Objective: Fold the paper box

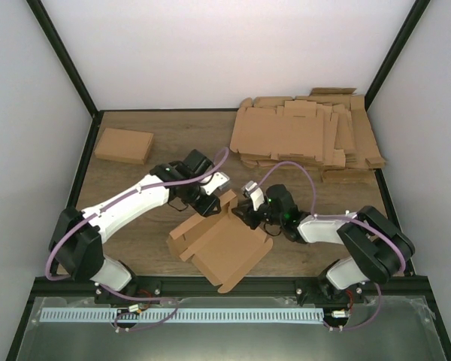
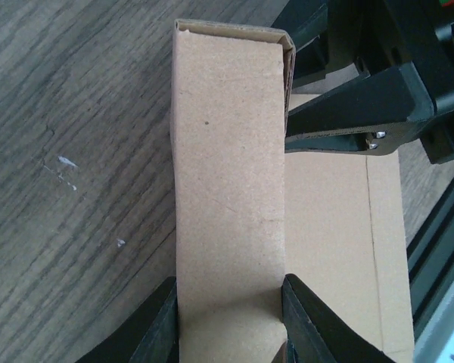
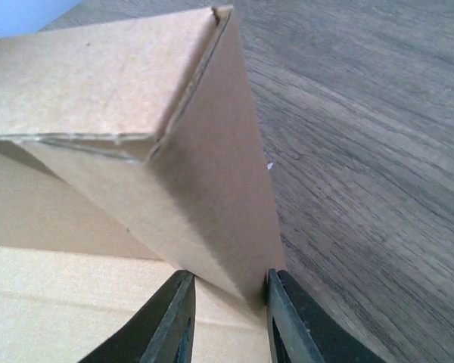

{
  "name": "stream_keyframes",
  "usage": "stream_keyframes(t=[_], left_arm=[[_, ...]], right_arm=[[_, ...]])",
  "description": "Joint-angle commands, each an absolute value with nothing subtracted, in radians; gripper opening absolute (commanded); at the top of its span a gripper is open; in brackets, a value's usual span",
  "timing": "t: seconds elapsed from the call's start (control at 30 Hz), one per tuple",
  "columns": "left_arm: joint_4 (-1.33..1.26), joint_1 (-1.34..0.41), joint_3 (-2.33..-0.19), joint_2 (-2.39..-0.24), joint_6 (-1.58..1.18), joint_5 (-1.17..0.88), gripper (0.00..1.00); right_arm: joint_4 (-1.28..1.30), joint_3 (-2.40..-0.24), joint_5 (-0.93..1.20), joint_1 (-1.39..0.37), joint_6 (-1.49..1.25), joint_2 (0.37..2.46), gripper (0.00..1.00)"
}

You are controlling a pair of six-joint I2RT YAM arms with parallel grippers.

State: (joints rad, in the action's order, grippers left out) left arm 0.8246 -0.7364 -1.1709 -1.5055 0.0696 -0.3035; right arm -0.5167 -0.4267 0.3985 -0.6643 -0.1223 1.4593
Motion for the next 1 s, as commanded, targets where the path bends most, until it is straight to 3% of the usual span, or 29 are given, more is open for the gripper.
stream_keyframes(t=[0.0, 0.13, 0.33, 0.5, 0.8, 0.97], left_arm=[[0.792, -0.738, -1.201, -1.498, 0.083, -0.583, 0.34], [0.8, -0.736, -1.196, -1.499, 0.096, -0.613, 0.33], [0.803, -0.734, -1.19, -1.507, 0.088, -0.576, 0.33], [0.784, -0.722, -1.199, -1.507, 0.032, -0.532, 0.34], [0.749, -0.718, -1.184, -1.497, -0.037, -0.513, 0.34], [0.744, -0.719, -1.18, -1.487, -0.034, -0.493, 0.51]], right_arm=[[-0.662, -0.474, 0.376, -0.699, -0.08, 1.46, 0.28], [-0.667, -0.495, 0.365, -0.699, -0.081, 1.494, 0.25], [-0.679, -0.497, 0.331, -0.704, -0.083, 1.503, 0.13], [-0.633, -0.508, 0.076, -0.798, -0.057, 1.51, 0.01], [-0.528, -0.581, -0.291, -0.851, -0.193, 1.572, 0.01], [-0.554, -0.568, -0.234, -0.856, -0.158, 1.575, 0.05]])
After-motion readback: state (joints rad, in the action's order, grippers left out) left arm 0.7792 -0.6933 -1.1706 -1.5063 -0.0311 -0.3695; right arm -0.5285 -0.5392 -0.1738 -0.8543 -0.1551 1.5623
